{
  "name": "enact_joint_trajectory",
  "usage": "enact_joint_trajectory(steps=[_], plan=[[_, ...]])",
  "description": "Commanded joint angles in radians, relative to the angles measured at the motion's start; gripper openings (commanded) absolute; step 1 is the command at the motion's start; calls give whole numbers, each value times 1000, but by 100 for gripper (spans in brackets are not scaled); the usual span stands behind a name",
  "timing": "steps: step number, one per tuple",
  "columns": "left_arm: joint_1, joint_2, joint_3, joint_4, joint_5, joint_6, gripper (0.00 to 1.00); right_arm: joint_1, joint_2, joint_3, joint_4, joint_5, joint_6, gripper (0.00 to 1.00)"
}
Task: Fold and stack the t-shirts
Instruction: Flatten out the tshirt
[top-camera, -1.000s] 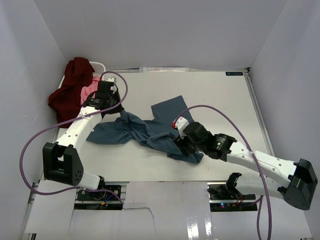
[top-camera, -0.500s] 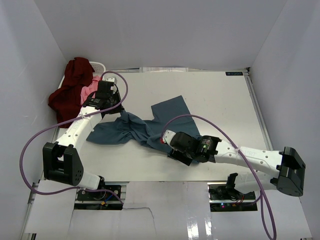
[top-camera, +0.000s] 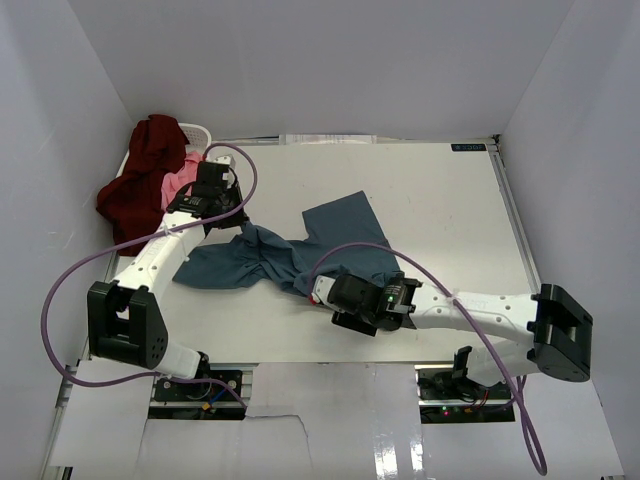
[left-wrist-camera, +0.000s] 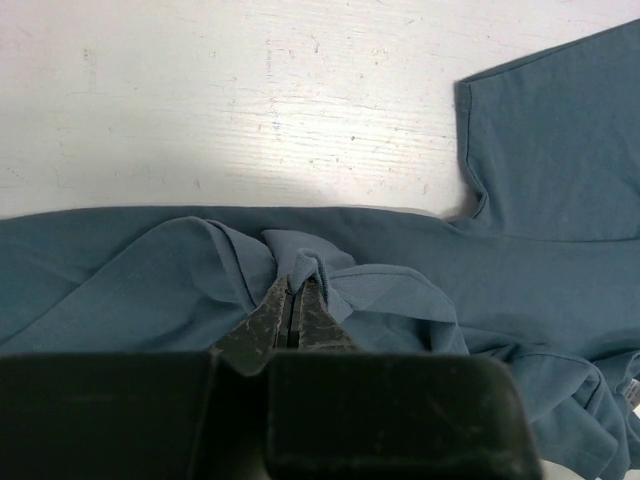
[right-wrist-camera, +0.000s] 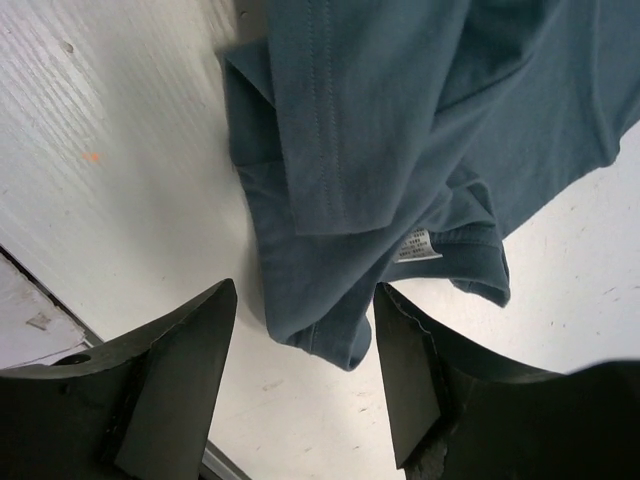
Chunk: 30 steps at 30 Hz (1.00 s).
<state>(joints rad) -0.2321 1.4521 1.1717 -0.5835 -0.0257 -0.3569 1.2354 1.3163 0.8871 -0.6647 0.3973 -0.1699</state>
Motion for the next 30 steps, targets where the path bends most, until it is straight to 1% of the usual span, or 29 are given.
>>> enact_joint_trajectory(steps=[1, 8, 13, 21, 24, 26, 29, 30], plan=[[4, -4, 14, -4, -2, 10, 0, 16, 27, 6, 40, 18, -46, 63], [4, -2, 13, -4, -2, 12, 0, 16, 60, 0, 95, 15, -71, 62], [2, -1, 13, -3, -2, 12, 0, 18, 100, 1, 126, 61, -97, 61], [4, 1, 11, -3, -6, 15, 0, 16, 147, 7, 149, 94, -121, 59], [4, 5, 11, -3, -5, 15, 0, 16, 156, 9, 160, 109, -128, 54], [4, 4, 9, -3, -3, 13, 0, 16, 162, 9, 172, 124, -129, 54], [2, 4, 8, -1, -3, 13, 0, 16, 172, 10, 188, 138, -135, 49], [2, 4, 8, -1, -5, 13, 0, 16, 181, 12, 189, 143, -138, 43]])
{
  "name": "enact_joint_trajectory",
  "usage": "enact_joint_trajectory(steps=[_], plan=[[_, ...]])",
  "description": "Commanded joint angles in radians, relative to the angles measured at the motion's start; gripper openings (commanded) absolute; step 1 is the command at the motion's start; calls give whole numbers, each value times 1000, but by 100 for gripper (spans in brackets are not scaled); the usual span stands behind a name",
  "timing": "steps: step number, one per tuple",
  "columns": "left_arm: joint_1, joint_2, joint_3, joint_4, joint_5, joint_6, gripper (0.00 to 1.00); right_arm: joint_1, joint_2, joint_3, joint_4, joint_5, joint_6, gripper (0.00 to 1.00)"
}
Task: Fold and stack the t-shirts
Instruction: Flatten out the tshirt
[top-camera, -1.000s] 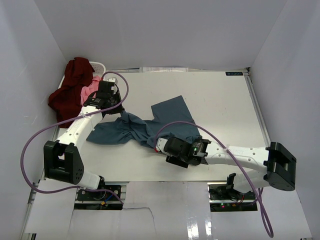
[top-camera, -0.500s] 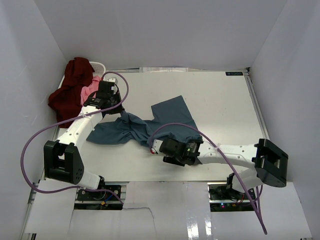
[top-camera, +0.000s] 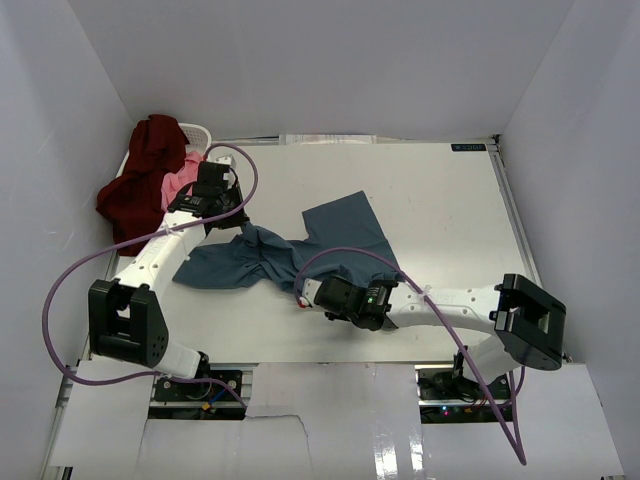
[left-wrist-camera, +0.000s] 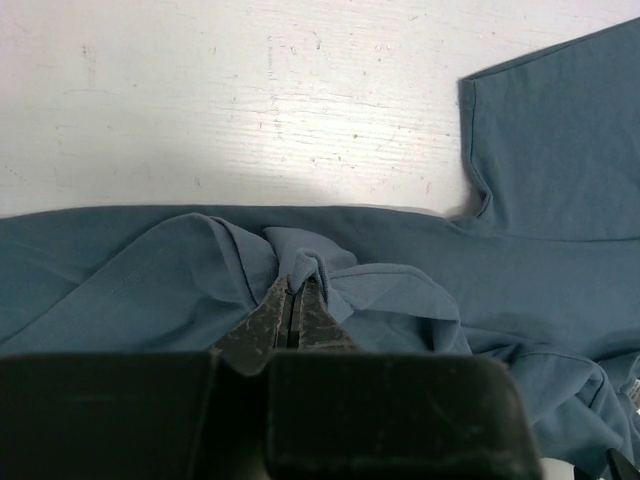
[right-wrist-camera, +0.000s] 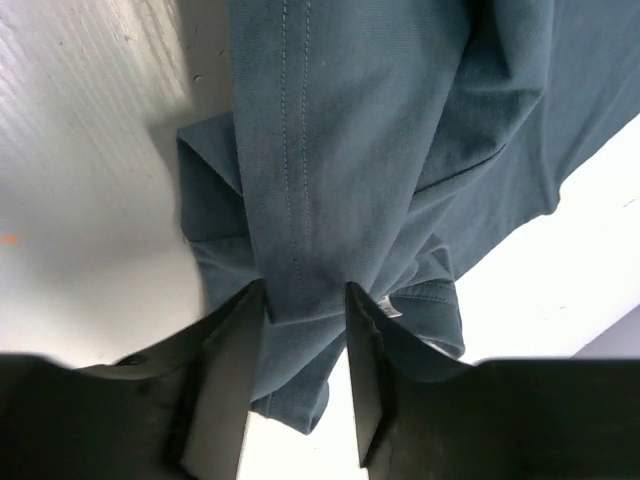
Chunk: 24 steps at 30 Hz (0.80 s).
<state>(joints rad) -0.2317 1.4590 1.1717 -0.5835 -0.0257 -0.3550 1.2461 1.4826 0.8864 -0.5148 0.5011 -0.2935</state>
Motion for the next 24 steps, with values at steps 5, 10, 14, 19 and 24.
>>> enact_joint_trajectory(steps=[5, 10, 14, 19, 24], plan=[[3, -3, 6, -1, -8, 14, 0, 4, 45, 26, 52, 53, -19, 22], [3, -8, 2, -1, -13, 16, 0, 1, 82, 34, 52, 50, -16, 8], [5, -8, 2, -1, -13, 16, 0, -4, 77, 34, 53, 40, -6, 8], [8, -2, 5, -1, -5, 14, 0, -45, 21, 63, 65, -21, 59, 8], [12, -5, 13, -2, 0, 14, 0, -132, -140, 103, 127, -143, 160, 8]])
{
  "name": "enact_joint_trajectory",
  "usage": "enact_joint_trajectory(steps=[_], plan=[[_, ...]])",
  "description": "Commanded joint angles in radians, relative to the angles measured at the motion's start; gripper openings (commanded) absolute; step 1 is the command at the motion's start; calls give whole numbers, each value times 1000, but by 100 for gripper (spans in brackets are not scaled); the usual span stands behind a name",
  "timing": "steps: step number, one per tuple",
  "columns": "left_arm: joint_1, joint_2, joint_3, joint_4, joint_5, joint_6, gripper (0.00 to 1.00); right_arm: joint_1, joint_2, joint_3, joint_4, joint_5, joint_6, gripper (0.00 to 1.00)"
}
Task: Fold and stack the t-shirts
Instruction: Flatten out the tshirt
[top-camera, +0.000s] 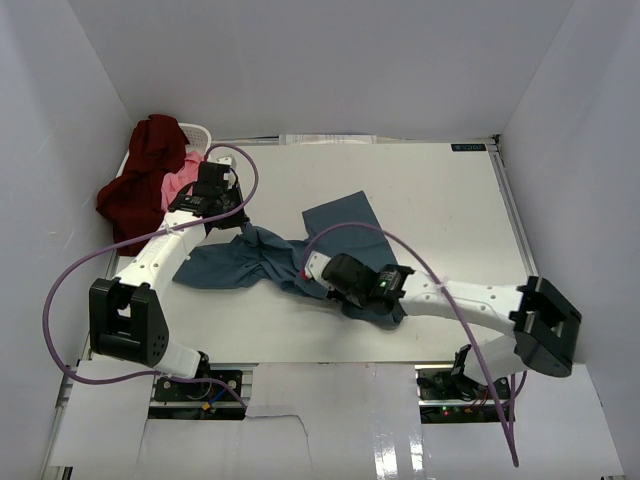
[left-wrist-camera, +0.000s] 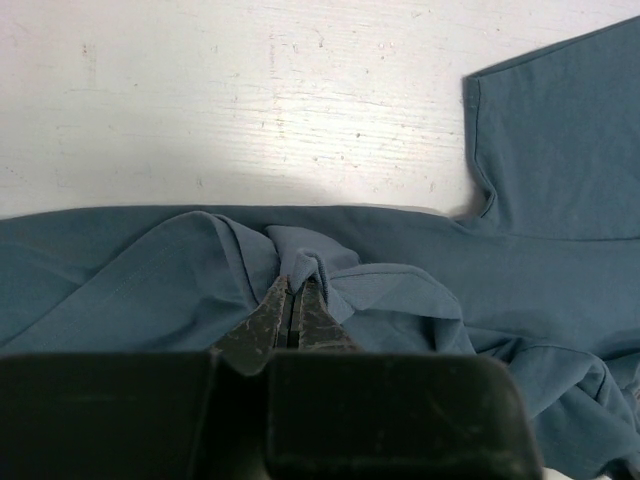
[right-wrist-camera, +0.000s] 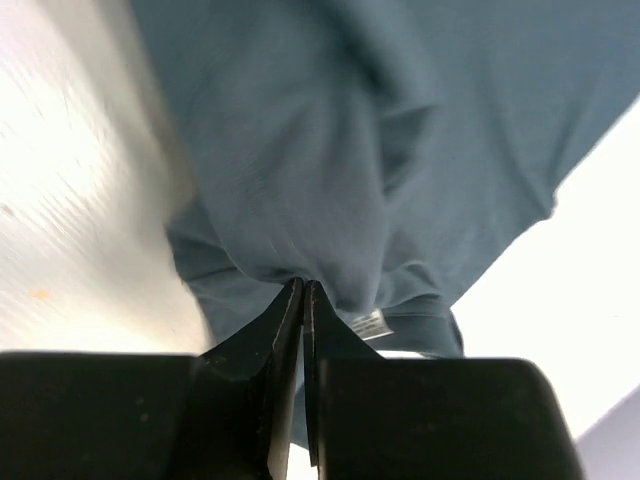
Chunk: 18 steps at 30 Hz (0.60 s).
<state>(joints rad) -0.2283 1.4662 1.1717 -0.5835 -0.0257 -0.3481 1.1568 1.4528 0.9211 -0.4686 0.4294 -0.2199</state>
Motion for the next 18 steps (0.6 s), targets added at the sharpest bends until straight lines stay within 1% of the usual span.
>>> enact_joint_trajectory(steps=[1, 2, 3, 4, 7, 8, 11, 12, 13, 16, 17, 18], plan=[[9, -15, 19, -3, 0, 6, 0, -63, -133, 71, 100, -87, 105, 8], [12, -17, 19, -3, -2, 8, 0, -87, -170, 79, 102, -102, 125, 8], [15, -20, 23, -6, -2, 6, 0, -142, -184, 99, 102, -151, 142, 8], [17, -23, 31, -6, -2, 3, 0, -170, -193, 111, 99, -174, 161, 8], [32, -40, 52, -6, -2, -15, 0, -258, -204, 165, 96, -175, 204, 8], [38, -43, 60, -6, -2, -20, 0, -296, -192, 185, 90, -163, 212, 8], [55, -59, 117, -7, -6, -31, 0, -350, -139, 291, 61, -149, 250, 8], [61, -63, 132, -12, -10, -31, 0, -385, -123, 317, 55, -167, 254, 8], [67, -69, 169, -25, -22, -31, 0, -416, -94, 367, 41, -223, 251, 8], [83, -76, 209, -39, -51, -32, 0, -454, -49, 430, 38, -265, 267, 8], [92, -84, 226, -45, -56, -44, 0, -485, -39, 446, 38, -285, 277, 8], [118, -87, 235, -45, -46, -54, 0, -505, -25, 464, 35, -316, 289, 8]])
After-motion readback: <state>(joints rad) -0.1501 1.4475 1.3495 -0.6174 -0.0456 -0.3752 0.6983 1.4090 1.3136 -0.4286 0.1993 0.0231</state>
